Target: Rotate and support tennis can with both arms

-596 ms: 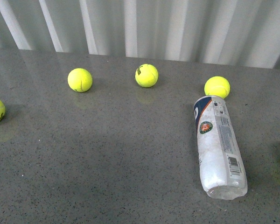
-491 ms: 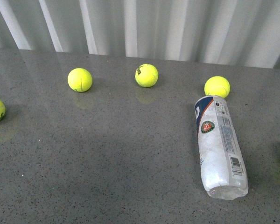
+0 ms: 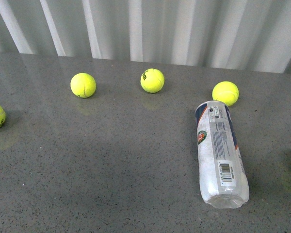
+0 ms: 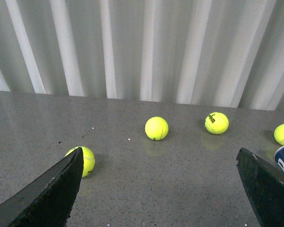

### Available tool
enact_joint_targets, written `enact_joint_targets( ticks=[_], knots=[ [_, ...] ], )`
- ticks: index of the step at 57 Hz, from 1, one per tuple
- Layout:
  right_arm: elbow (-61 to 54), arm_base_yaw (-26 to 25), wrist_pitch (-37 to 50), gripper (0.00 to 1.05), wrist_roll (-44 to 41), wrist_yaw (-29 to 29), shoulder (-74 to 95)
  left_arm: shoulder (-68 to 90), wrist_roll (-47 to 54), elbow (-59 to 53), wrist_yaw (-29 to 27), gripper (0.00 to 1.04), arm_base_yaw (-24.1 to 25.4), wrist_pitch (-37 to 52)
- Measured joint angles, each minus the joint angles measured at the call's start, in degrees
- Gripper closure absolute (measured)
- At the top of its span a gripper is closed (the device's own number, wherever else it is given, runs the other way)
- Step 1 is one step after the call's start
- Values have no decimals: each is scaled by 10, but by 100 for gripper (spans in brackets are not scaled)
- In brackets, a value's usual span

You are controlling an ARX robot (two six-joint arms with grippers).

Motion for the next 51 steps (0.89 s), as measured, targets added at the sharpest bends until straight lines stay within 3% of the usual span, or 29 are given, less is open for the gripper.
enact_joint_targets(
  ticks=[16, 19, 21, 27, 32, 41, 51],
  knots=[
    [0, 0, -1, 7, 0, -2, 1, 0, 0, 0, 0, 7, 0, 0],
    [40, -45, -44, 7, 7, -107, 75, 0, 0, 0, -1, 7, 0, 0],
    [76, -78, 4, 7, 18, -127, 163, 0, 0, 0, 1, 7, 0, 0],
    [182, -112, 141, 7, 61, -75, 368, 0, 0, 0, 0, 7, 0, 0],
    [273, -109, 169, 7, 100, -48, 515, 0, 0, 0, 0, 7, 0, 0],
    [446, -68, 46, 7, 142, -58, 772, 0, 0, 0, 0, 7, 0, 0],
    [567, 23, -108, 7, 103, -95, 956, 0, 0, 0, 0, 7, 0, 0]
  ],
)
